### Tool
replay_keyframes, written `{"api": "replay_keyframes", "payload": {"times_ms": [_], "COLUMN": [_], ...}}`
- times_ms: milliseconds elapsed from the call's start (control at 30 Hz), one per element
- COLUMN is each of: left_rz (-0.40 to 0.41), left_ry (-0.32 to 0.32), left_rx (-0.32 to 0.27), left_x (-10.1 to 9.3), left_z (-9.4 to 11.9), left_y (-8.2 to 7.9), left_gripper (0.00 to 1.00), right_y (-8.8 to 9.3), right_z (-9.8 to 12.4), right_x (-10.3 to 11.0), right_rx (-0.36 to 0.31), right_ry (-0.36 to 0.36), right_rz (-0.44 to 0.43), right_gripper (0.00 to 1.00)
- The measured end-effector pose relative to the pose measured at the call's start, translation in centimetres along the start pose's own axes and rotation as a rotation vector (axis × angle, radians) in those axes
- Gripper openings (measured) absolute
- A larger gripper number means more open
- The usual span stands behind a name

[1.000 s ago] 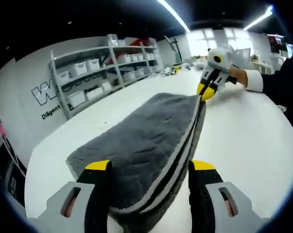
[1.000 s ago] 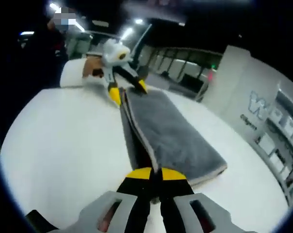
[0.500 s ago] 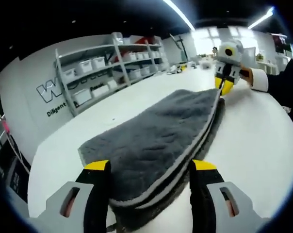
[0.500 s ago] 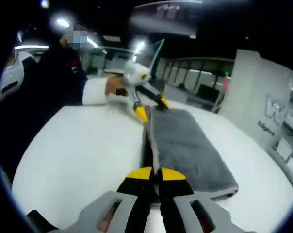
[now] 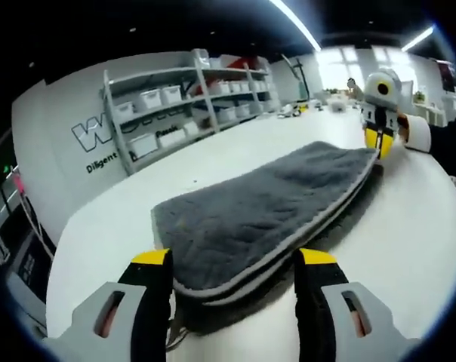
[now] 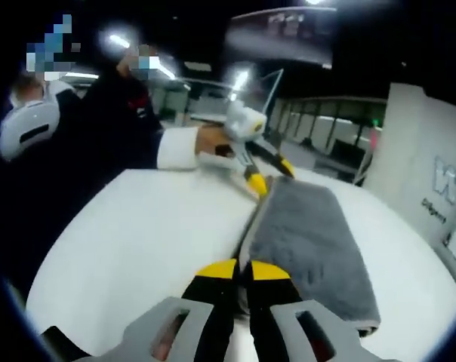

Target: Open the folded towel by lifting each exposed corner and separating the folded layers until the towel lies flat within the target outline without major curled edges

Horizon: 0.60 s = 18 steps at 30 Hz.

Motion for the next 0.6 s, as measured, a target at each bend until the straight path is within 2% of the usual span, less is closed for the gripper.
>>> {"api": "replay_keyframes", "payload": {"times_ms": [167, 300, 433, 600], "left_rz": [0.017, 0.024, 0.004, -0.022], "left_ry": [-0.009, -0.006, 0.013, 0.06], "left_rx": [0.001, -0.015, -0.041, -0.077], "left_x": [0.2, 0.1, -0.6, -1.9], "left_z": [0.1, 0.2, 0.2, 0.0], "left_y": [0.1, -0.2, -0.8, -1.7], "left_gripper": [0.65, 0.63, 0.62, 0.62], "right_y": [-0.7, -1.7, -2.0, -2.4], "right_z": [0.0, 0.6, 1.3, 1.4], "right_x": [0.1, -0.9, -2.0, -2.3], "right_rx": [-0.054, -0.157, -0.199, -0.233], "right_ry": [-0.003, 0.013, 0.053, 0.088], "right_rz": [0.013, -0.083, -0.131, -0.125], "right_gripper": [0.0, 0.0, 0.0, 0.0]}}
Point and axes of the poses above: the point that each gripper's makers call its tool centre point, and the gripper's own axes: z roughly backward along the fingers, x roughly to its left, y roughly out of its underside, the point moved 5 cm from there along z, roughly backward along the fingers, and after that the axes turned 1 degree about -z, right-handed, at the moved point
